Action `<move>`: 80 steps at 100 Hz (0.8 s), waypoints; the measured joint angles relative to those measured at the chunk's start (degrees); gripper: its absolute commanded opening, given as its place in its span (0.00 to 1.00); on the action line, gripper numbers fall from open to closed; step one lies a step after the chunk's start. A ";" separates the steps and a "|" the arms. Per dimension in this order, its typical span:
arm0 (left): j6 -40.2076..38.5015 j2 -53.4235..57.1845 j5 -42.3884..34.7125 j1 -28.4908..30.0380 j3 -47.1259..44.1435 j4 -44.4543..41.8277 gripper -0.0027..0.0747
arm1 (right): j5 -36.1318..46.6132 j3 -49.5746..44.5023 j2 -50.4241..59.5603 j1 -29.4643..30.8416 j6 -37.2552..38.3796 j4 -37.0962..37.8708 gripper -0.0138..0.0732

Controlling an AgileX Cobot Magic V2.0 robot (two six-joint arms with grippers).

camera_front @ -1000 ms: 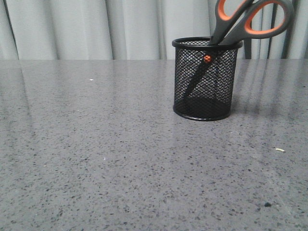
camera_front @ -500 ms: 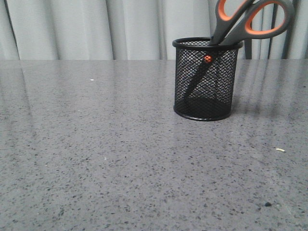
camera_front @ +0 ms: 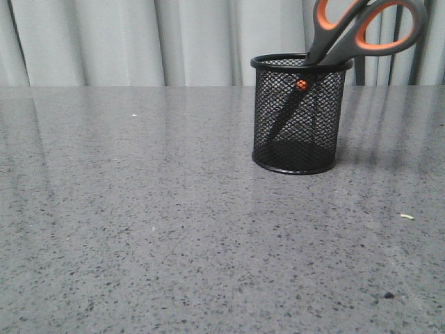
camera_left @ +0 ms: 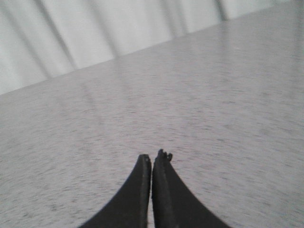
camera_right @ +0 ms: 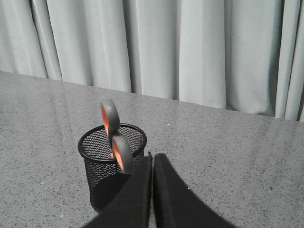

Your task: Put scissors into bucket

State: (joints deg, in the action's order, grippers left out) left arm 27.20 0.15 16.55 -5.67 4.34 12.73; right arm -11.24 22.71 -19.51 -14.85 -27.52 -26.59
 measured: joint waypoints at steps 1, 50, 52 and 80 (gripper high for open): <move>-0.22 0.00 -0.51 0.20 -0.49 -0.13 0.01 | 0.00 0.00 0.00 0.00 0.00 0.00 0.11; -13.80 0.00 -6.25 2.52 -4.34 -11.15 0.01 | 0.09 0.00 0.00 0.00 -0.03 0.00 0.11; -13.93 0.00 -5.99 2.52 -4.34 -11.15 0.01 | 0.09 0.00 0.00 0.00 -0.03 0.00 0.11; -14.45 0.00 -2.80 2.52 -4.34 -11.25 0.01 | 0.09 0.00 0.00 0.00 -0.03 0.00 0.11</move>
State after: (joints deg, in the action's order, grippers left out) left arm 12.75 0.15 13.75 -3.15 0.00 1.49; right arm -11.14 22.71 -19.51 -14.85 -27.54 -26.59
